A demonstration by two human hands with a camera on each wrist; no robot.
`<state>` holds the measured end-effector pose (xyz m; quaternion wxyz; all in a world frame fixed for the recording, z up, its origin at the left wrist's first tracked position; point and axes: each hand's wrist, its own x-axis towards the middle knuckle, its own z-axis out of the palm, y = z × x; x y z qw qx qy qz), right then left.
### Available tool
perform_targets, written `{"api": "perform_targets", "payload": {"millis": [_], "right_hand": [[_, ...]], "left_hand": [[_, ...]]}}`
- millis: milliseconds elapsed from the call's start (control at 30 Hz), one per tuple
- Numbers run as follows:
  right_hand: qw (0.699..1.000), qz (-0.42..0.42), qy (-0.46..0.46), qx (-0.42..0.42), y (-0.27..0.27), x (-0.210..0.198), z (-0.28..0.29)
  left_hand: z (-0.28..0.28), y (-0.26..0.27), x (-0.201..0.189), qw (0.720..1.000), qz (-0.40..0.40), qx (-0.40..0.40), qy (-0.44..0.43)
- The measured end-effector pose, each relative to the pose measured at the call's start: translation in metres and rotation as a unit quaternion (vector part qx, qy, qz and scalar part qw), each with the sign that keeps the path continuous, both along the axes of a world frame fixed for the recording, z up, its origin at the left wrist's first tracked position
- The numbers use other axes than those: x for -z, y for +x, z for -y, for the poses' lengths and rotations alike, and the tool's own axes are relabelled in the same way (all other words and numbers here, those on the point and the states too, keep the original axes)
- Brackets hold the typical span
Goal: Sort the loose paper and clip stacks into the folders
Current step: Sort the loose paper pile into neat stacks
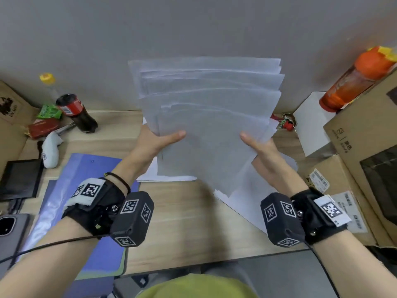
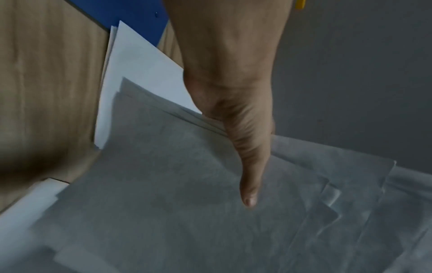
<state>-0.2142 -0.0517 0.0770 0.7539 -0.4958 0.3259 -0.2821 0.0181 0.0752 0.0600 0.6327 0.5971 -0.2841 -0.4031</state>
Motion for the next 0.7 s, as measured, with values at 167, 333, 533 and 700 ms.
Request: {"api": "perform_targets", "payload": {"millis": [167, 333, 533, 700], "right_hand": [[0.976, -0.217, -0.012, 0.009, 0.004, 0.052, -0.026], [0.976, -0.206, -0.043, 0.059, 0.006, 0.037, -0.025], [0.997, -0.070, -0.001, 0.032, 0.004, 0.016, -0.016], [0.976, -0.216, -0.006, 0.024, -0.009, 0.061, -0.027]], "left_hand": [[-0.019, -0.017, 0.045, 0.993, -0.011, -0.064, 0.100], [-0.018, -0.020, 0.029, 0.995, -0.018, -0.060, 0.074], [-0.015, -0.010, 0.009, 0.996, 0.009, -0.083, 0.005], [-0.033, -0.017, 0.049, 0.990, 0.035, -0.021, 0.132]]}}
